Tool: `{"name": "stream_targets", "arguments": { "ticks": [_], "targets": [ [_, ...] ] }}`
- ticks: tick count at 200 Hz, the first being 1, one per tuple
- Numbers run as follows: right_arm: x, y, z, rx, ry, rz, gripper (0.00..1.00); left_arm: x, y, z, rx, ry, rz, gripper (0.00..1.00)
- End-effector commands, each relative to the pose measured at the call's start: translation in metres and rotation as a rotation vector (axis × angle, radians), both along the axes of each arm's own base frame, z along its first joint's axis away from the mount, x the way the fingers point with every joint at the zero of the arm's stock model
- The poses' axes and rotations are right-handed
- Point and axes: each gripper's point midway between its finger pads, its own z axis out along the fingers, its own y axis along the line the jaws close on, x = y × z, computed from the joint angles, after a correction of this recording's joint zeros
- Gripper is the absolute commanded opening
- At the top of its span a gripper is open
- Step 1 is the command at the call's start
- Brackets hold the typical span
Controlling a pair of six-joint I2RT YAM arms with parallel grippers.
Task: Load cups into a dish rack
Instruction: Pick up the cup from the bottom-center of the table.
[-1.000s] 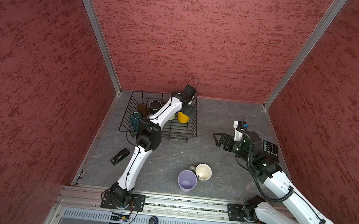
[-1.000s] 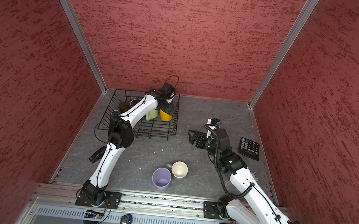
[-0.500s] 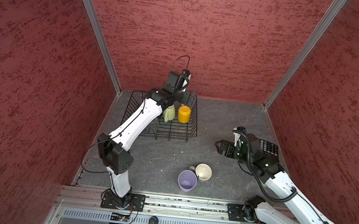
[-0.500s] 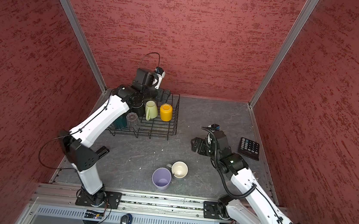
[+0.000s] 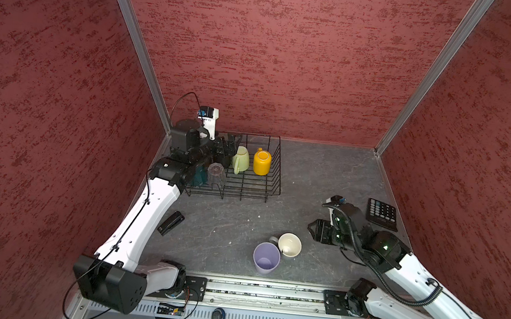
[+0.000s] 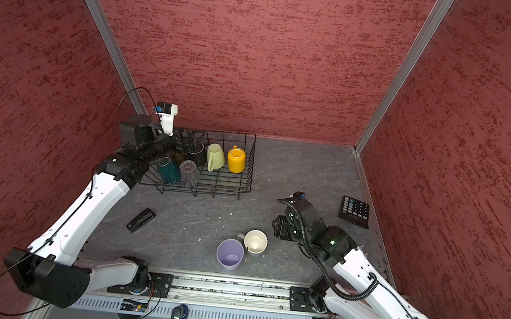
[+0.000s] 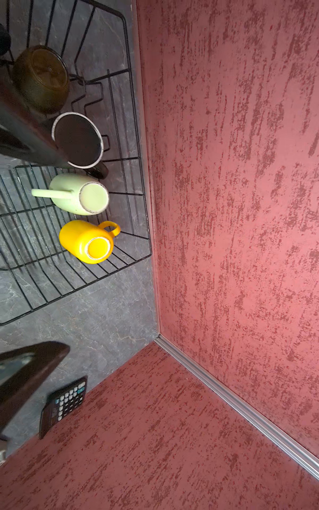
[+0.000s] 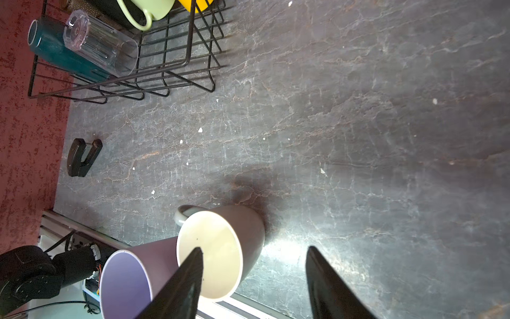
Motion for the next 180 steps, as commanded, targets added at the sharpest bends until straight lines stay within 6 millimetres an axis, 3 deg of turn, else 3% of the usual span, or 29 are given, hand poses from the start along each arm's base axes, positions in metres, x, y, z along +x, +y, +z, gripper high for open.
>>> {"name": "stream_targets", "arguments": {
  "ticks": [1, 41, 91, 180],
  "targets": [
    [-0.010, 0.004, -0.006, -0.021, 0.056, -0.016, 0.56, -0.015, 0.002, 0.014, 0.022, -0.105, -0.029, 1.00],
    [-0.017, 0.019, -0.019, -0.047, 0.104, 0.007, 0.54, -0.017, 0.019, 0.006, -0.001, -0.134, 0.033, 1.00],
    [-0.026, 0.035, -0.042, -0.077, 0.169, 0.023, 0.49, -0.011, 0.025, -0.006, -0.020, -0.110, 0.042, 1.00],
    [-0.020, 0.040, -0.091, -0.146, 0.221, -0.042, 0.36, -0.016, 0.045, -0.004, -0.123, -0.100, 0.074, 1.00]
  ]
}}
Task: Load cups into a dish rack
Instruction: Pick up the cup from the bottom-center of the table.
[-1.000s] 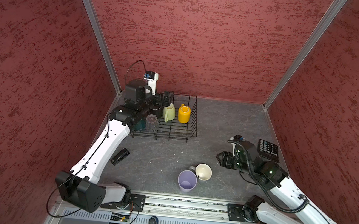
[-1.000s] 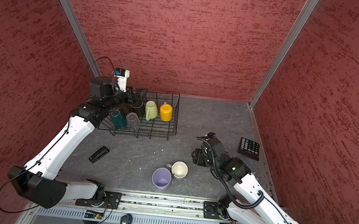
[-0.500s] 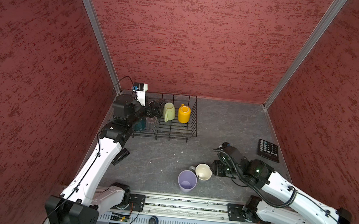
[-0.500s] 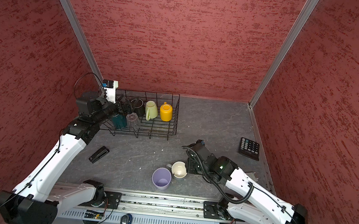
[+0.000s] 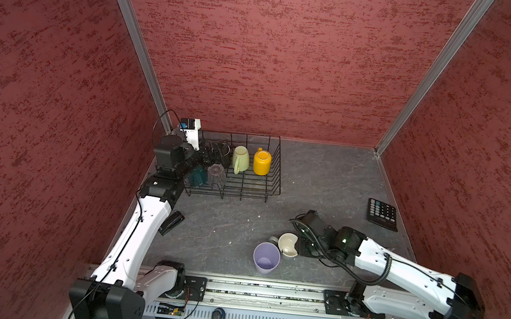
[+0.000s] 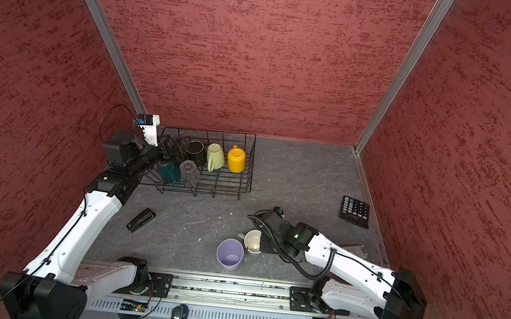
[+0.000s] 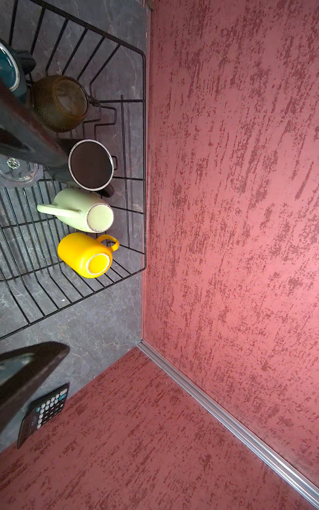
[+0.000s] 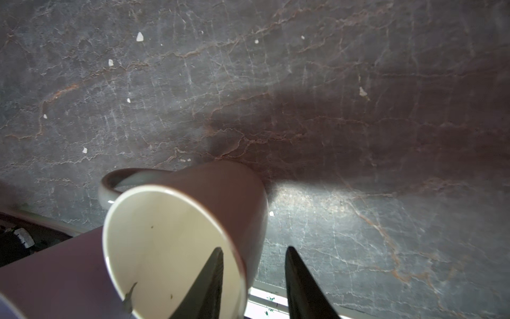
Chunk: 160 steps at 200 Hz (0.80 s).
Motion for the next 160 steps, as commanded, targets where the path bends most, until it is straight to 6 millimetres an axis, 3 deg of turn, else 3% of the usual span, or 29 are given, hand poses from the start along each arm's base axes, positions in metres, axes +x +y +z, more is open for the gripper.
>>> {"name": "stream_targets", "arguments": {
  "ticks": [1, 65, 130, 160],
  "targets": [
    [0.012, 0.004, -0.005, -0.002, -0.040, -0.056, 0.36, -0.007, 0.002, 0.012, -0.030, -0.049, -0.005, 1.00],
    [0.026, 0.007, -0.016, -0.064, -0.061, -0.065, 0.21, -0.007, 0.016, 0.009, -0.066, -0.033, 0.045, 1.00],
    [0.030, -0.006, -0.009, -0.123, -0.089, -0.074, 0.00, -0.009, 0.012, 0.010, -0.083, -0.050, -0.002, 1.00],
    [0.035, -0.010, 0.004, -0.104, -0.116, -0.081, 0.00, -0.011, 0.009, 0.010, -0.083, -0.067, -0.021, 1.00]
  ]
}}
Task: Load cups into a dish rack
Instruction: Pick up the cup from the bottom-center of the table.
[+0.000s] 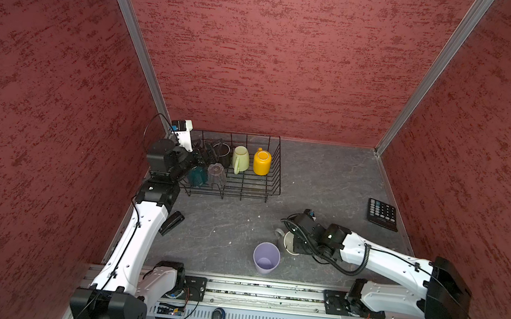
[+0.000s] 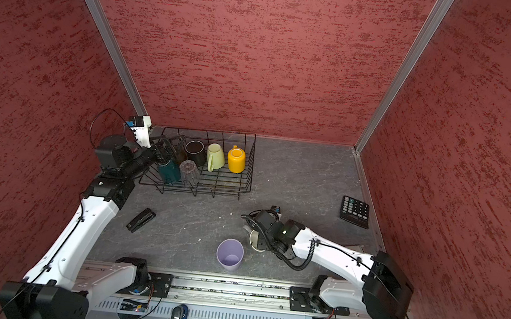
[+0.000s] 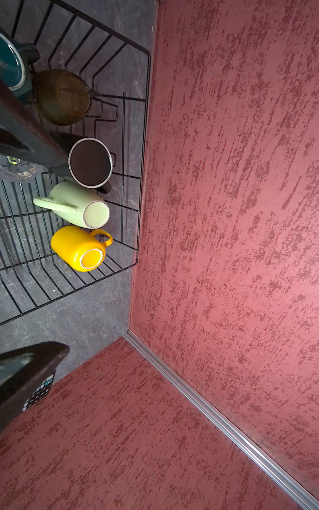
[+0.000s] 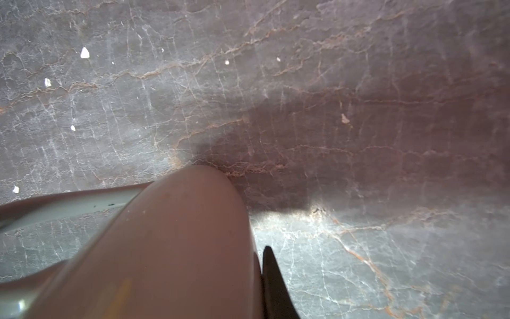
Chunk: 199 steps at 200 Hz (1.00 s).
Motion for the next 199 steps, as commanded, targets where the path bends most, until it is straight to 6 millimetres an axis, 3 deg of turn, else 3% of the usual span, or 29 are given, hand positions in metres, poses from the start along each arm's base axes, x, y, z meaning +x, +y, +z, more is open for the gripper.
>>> {"name": "stream_targets", "arguments": {
  "ticks": [1, 46, 82, 117, 152, 199],
  "targets": [
    [0.015, -0.004, 0.028, 0.018, -0.077, -0.036, 0.00, -0.004, -0.002, 0.008, -0.004, -0.050, -0.026, 1.00],
    [0.039, -0.025, 0.084, 0.099, -0.212, -0.091, 0.00, -0.011, -0.011, 0.012, -0.013, -0.138, -0.077, 1.00],
    [0.064, -0.026, 0.133, 0.269, -0.347, -0.109, 0.00, -0.023, -0.031, 0.015, -0.002, -0.221, -0.199, 1.00],
    [0.097, -0.006, 0.172, 0.458, -0.446, -0.070, 0.00, -0.036, -0.064, 0.009, 0.023, -0.249, -0.378, 1.00],
    [0.121, 0.018, 0.210, 0.651, -0.522, 0.027, 0.00, -0.062, -0.105, 0.001, -0.005, -0.261, -0.655, 1.00],
    [0.126, 0.041, 0.252, 0.843, -0.591, 0.202, 0.00, -0.104, -0.150, -0.020, 0.025, -0.257, -0.945, 1.00]
  ]
}}
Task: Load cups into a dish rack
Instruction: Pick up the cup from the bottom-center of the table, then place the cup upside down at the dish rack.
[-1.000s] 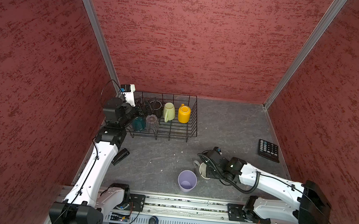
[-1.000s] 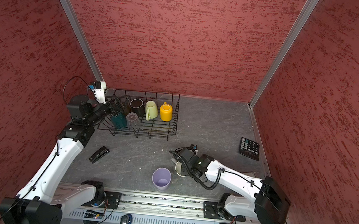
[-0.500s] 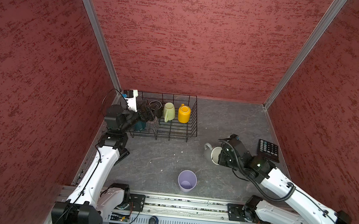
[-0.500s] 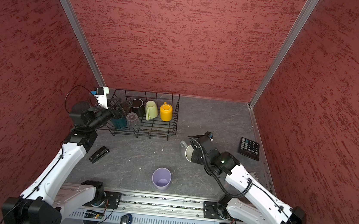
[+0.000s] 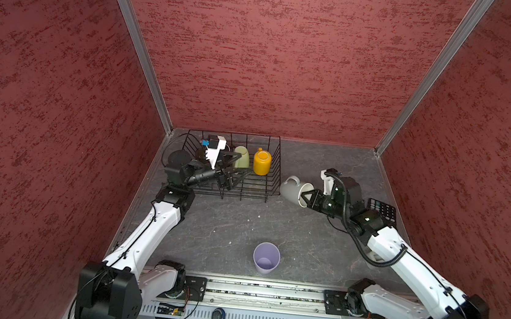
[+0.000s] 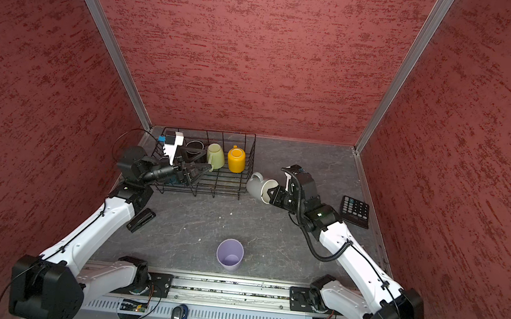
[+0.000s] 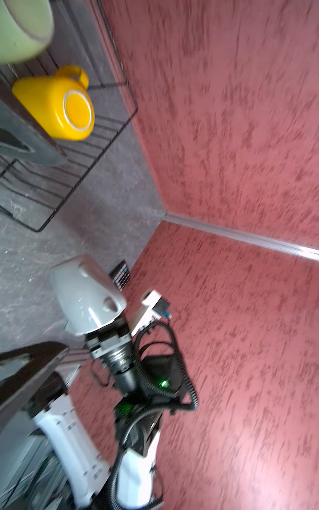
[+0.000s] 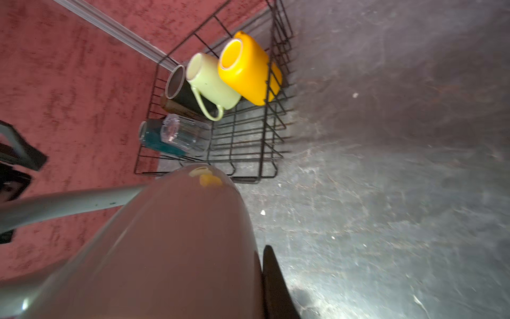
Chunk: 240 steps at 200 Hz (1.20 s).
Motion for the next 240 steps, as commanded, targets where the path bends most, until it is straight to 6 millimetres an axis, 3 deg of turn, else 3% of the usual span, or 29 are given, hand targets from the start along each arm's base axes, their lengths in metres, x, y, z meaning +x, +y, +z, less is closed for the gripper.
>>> {"name": "stream_targets", "arguments": {
  "ticks": [1, 35, 82, 160, 240],
  "targets": [
    [0.003, 0.028, 0.090, 0.204, -0.259, 0.173, 0.00, -0.033, -0.020, -0.003, 0.030, -0.071, -0.183, 1.00],
    [-0.008, 0.045, 0.112, 0.270, -0.323, 0.320, 0.00, -0.044, -0.035, -0.015, 0.047, -0.074, -0.251, 1.00],
    [-0.029, 0.056, 0.129, 0.361, -0.374, 0.459, 0.00, -0.033, -0.039, -0.018, 0.038, -0.058, -0.252, 1.00],
    [-0.041, 0.076, 0.123, 0.418, -0.341, 0.558, 0.00, -0.052, -0.042, -0.010, 0.009, -0.115, -0.339, 1.00],
    [-0.051, 0.102, 0.113, 0.454, -0.295, 0.623, 0.00, -0.053, -0.042, -0.008, 0.006, -0.135, -0.333, 1.00]
  ]
}}
